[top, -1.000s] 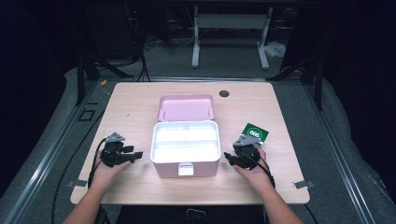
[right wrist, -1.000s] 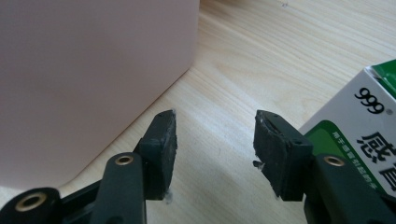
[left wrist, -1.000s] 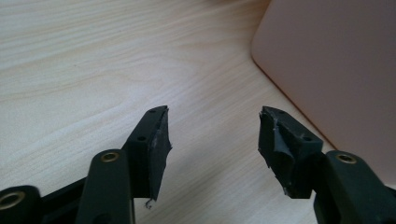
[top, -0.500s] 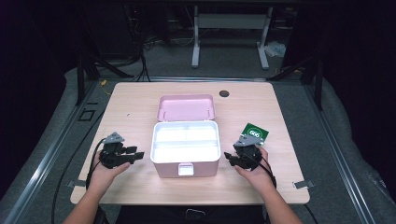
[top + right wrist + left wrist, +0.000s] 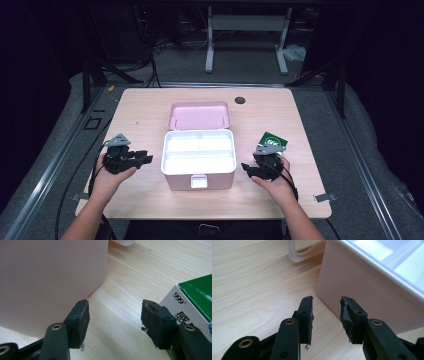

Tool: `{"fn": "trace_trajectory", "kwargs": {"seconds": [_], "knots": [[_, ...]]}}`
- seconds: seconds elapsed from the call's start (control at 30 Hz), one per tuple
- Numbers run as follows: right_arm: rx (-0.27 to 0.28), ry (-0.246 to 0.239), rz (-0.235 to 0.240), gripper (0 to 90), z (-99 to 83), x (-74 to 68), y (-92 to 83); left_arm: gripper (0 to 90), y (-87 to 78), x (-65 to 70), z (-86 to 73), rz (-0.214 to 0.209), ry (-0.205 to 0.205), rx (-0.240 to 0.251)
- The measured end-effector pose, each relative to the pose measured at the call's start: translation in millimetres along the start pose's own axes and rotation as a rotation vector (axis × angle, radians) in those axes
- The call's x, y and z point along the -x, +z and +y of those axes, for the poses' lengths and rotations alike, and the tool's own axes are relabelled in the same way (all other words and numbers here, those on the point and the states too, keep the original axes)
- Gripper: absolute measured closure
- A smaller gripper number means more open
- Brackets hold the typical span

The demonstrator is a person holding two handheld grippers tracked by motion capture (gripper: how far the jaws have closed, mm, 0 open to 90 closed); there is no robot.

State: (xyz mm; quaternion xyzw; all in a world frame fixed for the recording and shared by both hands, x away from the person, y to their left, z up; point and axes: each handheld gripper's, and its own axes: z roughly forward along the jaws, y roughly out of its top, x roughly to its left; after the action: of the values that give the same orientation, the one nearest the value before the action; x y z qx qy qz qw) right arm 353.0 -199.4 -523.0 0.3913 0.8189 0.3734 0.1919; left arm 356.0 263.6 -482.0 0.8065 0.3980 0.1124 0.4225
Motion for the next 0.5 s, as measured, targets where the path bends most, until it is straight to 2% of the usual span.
{"fn": "trace_trajectory", "kwargs": {"seconds": [0.03, 0.07, 0.1, 0.27, 0.47, 0.5], "knots": [[0.0, 0.003, 0.003, 38.8, 0.2, 0.0, -0.7, 62.2, -0.4, 1.9, 2.2, 0.002, 0.008, 0.0], [0.003, 0.001, -0.017, 38.8, 0.5, -0.6, -1.0, 62.1, -0.7, 3.8, 4.6, 0.005, 0.015, 0.001], [0.01, 0.001, -0.001, 38.9, 0.6, -0.2, -1.2, 62.0, -0.9, 5.7, 7.1, 0.009, 0.023, -0.001], [0.013, -0.009, 0.002, 44.0, 1.0, -0.6, -2.2, 61.2, -5.2, 14.1, 20.2, 0.015, 0.06, 0.014], [0.024, -0.008, -0.002, 46.1, 1.1, 0.5, -3.9, 59.8, -11.3, 19.7, 32.8, 0.001, 0.071, 0.029], [0.02, -0.006, -0.014, 46.1, 1.3, 0.4, -4.4, 59.3, -12.0, 20.6, 34.6, -0.003, 0.073, 0.029]]}}
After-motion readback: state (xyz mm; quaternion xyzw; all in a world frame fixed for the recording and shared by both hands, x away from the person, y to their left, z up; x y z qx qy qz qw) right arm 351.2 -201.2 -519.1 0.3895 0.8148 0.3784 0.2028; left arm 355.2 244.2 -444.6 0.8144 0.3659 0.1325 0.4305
